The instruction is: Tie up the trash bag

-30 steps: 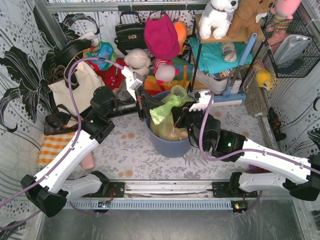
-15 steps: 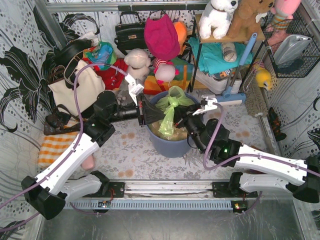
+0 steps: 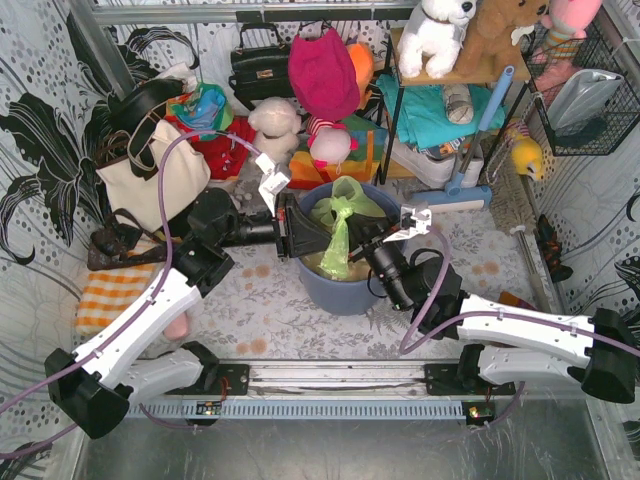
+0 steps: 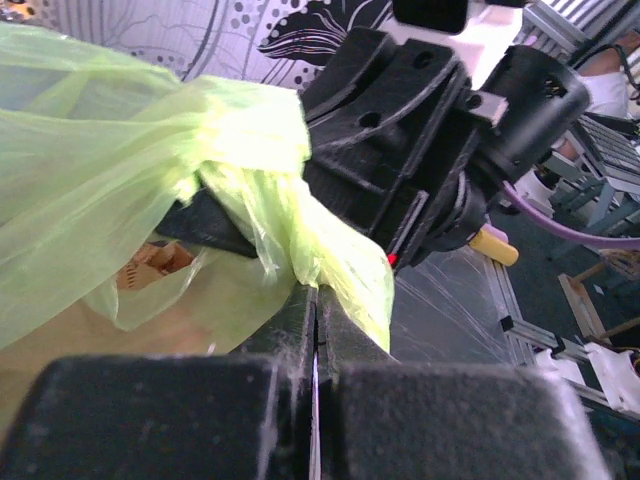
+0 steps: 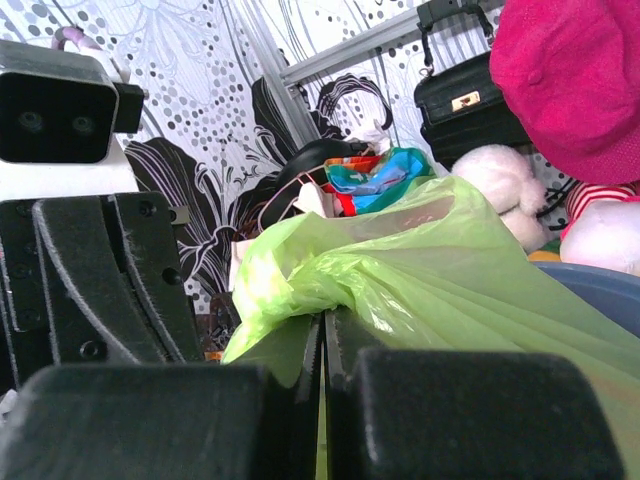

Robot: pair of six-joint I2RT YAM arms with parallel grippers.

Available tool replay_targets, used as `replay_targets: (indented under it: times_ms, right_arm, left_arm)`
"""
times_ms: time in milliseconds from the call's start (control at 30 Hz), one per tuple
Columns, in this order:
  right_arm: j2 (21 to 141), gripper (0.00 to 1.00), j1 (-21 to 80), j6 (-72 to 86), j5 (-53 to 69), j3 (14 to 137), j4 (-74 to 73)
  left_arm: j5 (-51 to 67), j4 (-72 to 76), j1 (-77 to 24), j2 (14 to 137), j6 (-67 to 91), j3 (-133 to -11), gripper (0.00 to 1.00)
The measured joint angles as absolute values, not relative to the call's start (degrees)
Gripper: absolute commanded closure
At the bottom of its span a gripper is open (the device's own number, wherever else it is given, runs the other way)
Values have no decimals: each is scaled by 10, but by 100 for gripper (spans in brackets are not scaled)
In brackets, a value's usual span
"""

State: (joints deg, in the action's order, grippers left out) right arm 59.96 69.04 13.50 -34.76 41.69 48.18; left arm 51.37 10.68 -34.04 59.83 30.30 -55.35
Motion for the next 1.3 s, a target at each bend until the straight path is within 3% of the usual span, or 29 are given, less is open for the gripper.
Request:
replay_targets:
  times_ms: [233,300,400,533,733,967,1300]
  right_arm:
    - [618,100,691,100,-345,390,557]
    - [618,100,690,94,-351,381,576]
    - [618,100,690,88,-360,376,593]
    - [616,100,690,83,-365,376,602]
    - [602,100,690,83,-365,375,602]
    - [598,100,690,83,-364,375,600]
    - [589,100,690,83,-364,375,582]
  left_arm:
    - [533,128,-352,598,315,-554,95]
    - [532,121,-352,598,308,-554,88]
    - [520,71,-353,598,278,-566,62]
    - [477,-23,-353,596,210,-609,51]
    - [366,-122,-353,557,99,-674,43]
    - [243,-95,-353,533,24,-694,40]
    - [244,-82,-353,671,-27,-750,37]
